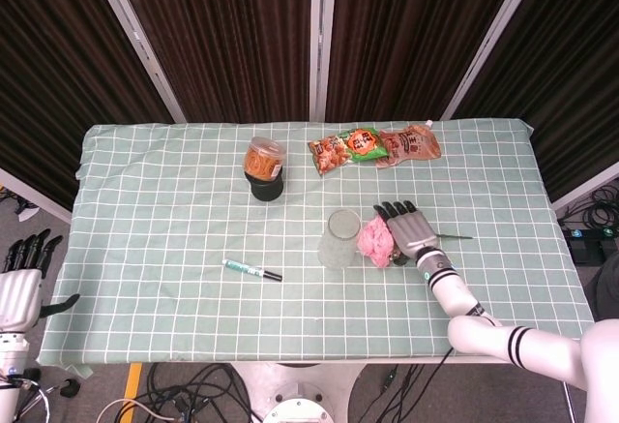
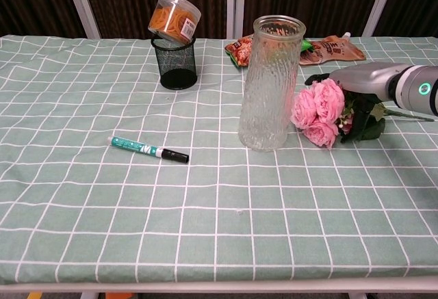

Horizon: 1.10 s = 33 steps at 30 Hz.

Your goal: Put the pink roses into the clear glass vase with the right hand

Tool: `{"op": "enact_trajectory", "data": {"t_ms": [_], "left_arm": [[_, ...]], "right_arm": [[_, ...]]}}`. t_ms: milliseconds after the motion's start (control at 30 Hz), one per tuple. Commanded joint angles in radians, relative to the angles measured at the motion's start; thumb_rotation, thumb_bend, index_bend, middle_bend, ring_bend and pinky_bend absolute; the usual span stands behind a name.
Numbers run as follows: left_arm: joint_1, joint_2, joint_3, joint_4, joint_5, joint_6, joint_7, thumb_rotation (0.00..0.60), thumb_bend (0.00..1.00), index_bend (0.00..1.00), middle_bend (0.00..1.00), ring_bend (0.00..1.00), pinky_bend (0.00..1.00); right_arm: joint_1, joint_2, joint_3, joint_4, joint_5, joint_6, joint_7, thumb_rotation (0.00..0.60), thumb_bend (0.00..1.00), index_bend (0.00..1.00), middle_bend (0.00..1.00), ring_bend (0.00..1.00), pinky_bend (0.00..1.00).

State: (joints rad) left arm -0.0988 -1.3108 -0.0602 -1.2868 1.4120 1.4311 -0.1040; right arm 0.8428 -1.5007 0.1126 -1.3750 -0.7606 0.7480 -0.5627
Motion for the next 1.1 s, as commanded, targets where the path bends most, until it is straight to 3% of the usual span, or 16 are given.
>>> {"op": "enact_trajectory", "data": {"t_ms": [33,133,267,400,567,733,967,1100], "left_arm": [[0.000,0.000,0.003,0.003,0.003,-0.004,-0.005,0.600,0.07,0.11,0.04,0.00,0.05],[-0.001,-0.003,0.004,0.007,0.005,-0.007,-0.004,0.600,0.07,0.11,0.04,0.00,0.05],[-0.002,-0.007,0.007,0.012,0.008,-0.011,0.007,0.600,0.07,0.11,0.04,0.00,0.05],[-0.001,-0.008,0.007,0.015,0.006,-0.015,0.010,0.600,0.07,0.11,0.04,0.00,0.05],[0.000,-0.009,0.008,0.019,0.002,-0.023,0.008,0.600,0.07,0.11,0.04,0.00,0.05],[0.000,-0.012,0.009,0.024,0.004,-0.024,0.008,0.600,0.07,0.11,0.04,0.00,0.05],[-0.006,-0.016,0.011,0.021,0.009,-0.033,0.020,0.600,0.07,0.11,0.04,0.00,0.05],[-0.008,-0.018,0.012,0.020,0.006,-0.040,0.026,0.600,0.07,0.11,0.04,0.00,0.05]], "right_arm": [[-0.003,-0.009,-0.005,0.006,-0.014,0.028,0.008,0.600,0.07,0.00,0.04,0.00,0.02],[-0.010,-0.012,-0.005,0.005,-0.033,0.057,0.018,0.600,0.10,0.01,0.10,0.02,0.13],[-0.022,-0.012,-0.008,0.006,-0.049,0.084,0.030,0.600,0.15,0.25,0.28,0.21,0.36],[-0.034,-0.006,-0.013,0.015,-0.071,0.100,0.048,0.600,0.17,0.38,0.35,0.27,0.43],[-0.053,0.020,-0.008,0.003,-0.104,0.122,0.083,0.600,0.20,0.48,0.41,0.29,0.46],[-0.073,0.090,0.018,-0.063,-0.152,0.173,0.121,0.600,0.20,0.51,0.42,0.29,0.46],[-0.119,0.298,0.092,-0.323,-0.264,0.328,0.158,0.600,0.20,0.51,0.43,0.29,0.46],[-0.139,0.428,0.162,-0.505,-0.322,0.411,0.179,0.600,0.20,0.52,0.43,0.29,0.46]]}}
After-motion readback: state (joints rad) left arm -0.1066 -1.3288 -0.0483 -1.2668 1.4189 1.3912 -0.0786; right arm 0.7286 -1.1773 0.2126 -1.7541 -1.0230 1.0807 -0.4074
